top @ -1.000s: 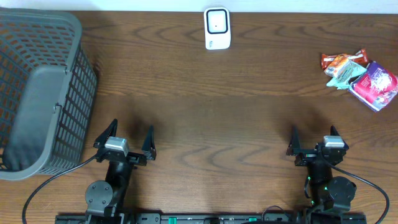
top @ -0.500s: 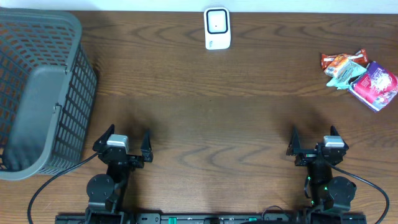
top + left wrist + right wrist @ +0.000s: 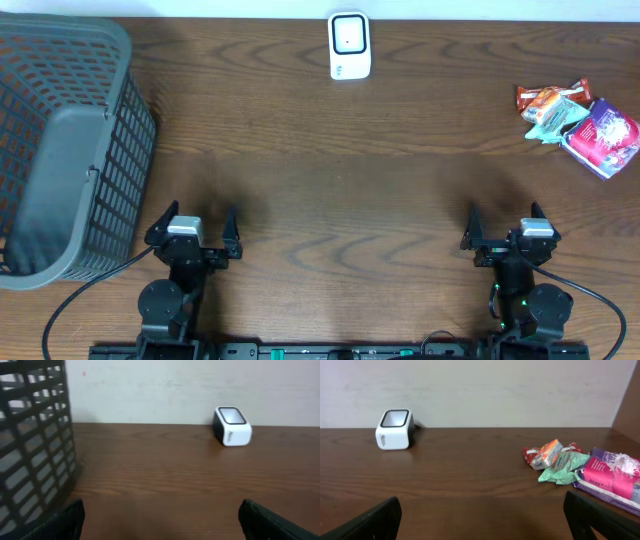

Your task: Scan the item barcode

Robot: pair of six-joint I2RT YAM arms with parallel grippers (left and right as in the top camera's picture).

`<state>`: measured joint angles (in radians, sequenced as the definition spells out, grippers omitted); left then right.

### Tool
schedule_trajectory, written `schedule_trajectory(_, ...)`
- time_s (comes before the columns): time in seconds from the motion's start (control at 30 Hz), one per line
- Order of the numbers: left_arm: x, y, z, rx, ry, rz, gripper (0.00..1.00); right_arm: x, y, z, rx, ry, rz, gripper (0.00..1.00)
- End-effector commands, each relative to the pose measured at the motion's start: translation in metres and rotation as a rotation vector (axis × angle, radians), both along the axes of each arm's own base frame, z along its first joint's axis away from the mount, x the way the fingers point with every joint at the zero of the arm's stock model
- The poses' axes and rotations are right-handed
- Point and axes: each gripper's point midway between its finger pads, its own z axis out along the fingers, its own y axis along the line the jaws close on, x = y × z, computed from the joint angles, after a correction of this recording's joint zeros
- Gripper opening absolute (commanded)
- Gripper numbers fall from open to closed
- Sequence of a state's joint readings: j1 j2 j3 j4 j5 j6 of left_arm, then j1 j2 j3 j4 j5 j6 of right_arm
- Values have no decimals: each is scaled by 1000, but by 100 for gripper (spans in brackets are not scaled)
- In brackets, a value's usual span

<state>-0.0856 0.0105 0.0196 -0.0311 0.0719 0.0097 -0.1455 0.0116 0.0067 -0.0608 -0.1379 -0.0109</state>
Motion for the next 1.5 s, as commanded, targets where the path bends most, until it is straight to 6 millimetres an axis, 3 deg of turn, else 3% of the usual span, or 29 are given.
schedule_trajectory(0.0, 0, 11, -16, 31, 48, 55, 98, 0, -3, 0, 10, -1, -11, 99)
schedule_trajectory(0.33, 0, 19, -17, 40, 51, 90, 98, 0, -3, 0, 10, -1, -11, 99)
schedule_trajectory(1.47, 0, 17, -16, 38, 49, 84, 98, 0, -3, 0, 10, -1, -11, 99)
